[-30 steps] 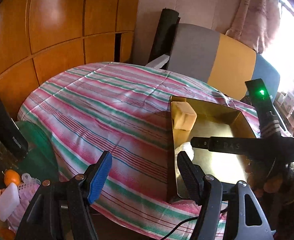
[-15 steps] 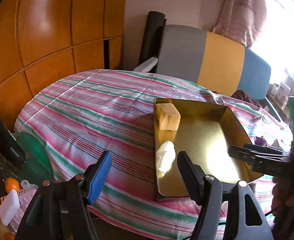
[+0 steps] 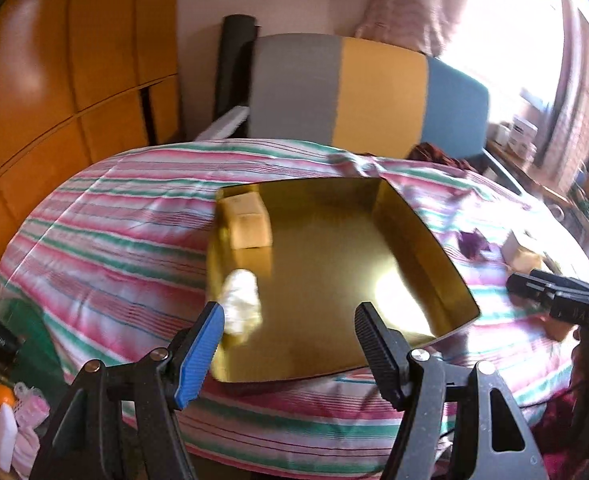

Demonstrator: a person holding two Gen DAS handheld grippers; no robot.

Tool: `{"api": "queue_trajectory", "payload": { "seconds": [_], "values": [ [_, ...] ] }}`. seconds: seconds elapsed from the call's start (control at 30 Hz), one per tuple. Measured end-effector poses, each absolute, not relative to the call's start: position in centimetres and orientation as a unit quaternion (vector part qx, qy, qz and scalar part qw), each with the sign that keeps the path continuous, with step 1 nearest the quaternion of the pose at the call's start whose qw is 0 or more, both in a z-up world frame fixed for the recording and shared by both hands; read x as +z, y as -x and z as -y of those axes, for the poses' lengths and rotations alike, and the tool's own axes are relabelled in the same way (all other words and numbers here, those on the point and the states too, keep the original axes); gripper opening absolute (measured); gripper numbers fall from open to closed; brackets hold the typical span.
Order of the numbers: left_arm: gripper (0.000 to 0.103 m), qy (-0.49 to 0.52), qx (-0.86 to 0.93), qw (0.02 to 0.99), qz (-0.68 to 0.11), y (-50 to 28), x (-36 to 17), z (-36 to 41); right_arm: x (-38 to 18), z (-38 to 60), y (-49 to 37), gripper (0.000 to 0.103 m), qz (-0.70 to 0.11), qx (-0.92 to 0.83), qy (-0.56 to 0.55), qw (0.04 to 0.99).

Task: Organize objects
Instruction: 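Move the left gripper back to the items and grasp another yellow sponge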

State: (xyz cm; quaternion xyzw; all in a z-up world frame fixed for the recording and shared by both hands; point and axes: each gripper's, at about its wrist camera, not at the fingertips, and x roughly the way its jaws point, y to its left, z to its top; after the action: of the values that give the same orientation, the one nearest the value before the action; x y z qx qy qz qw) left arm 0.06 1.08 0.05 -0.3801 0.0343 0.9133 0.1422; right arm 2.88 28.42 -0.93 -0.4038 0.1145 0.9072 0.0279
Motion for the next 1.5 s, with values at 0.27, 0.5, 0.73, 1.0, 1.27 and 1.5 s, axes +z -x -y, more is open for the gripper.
{"api": "queue_trajectory", "payload": {
  "seconds": [0.27, 0.5, 0.73, 1.0, 1.27, 1.5],
  "values": [
    [0.072, 0.377, 0.904, 0.186, -0.079, -0.6, -0.1, -5.8, -0.6, -39.0, -9.1, 0.096, -0.165, 0.896, 0.387, 0.145],
    [0.074, 0.377, 0.89, 0.237, -0.101, -1.3, -0.1, -9.9, -0.1, -47.1, -14.8, 0.103, -0.196, 0.879, 0.355, 0.25],
    [0.075, 0.394, 0.866, 0.287, -0.112, -1.5, -0.2, -14.2, -1.0, -52.3, -18.9, 0.103, -0.327, 0.854, 0.277, 0.296],
    [0.075, 0.423, 0.833, 0.334, -0.125, -1.5, -1.0, -19.2, -1.7, -53.2, -19.2, 0.103, -0.374, 0.845, 0.253, 0.287],
    [0.075, 0.431, 0.82, 0.347, -0.147, -1.7, -1.8, -23.3, -1.9, -53.6, -19.9, 0.103, -0.389, 0.842, 0.239, 0.287],
    [0.075, 0.44, 0.804, 0.372, -0.15, -1.4, -2.4, -26.6, -2.5, -54.5, -20.7, 0.103, -0.428, 0.829, 0.223, 0.282]
  ]
}}
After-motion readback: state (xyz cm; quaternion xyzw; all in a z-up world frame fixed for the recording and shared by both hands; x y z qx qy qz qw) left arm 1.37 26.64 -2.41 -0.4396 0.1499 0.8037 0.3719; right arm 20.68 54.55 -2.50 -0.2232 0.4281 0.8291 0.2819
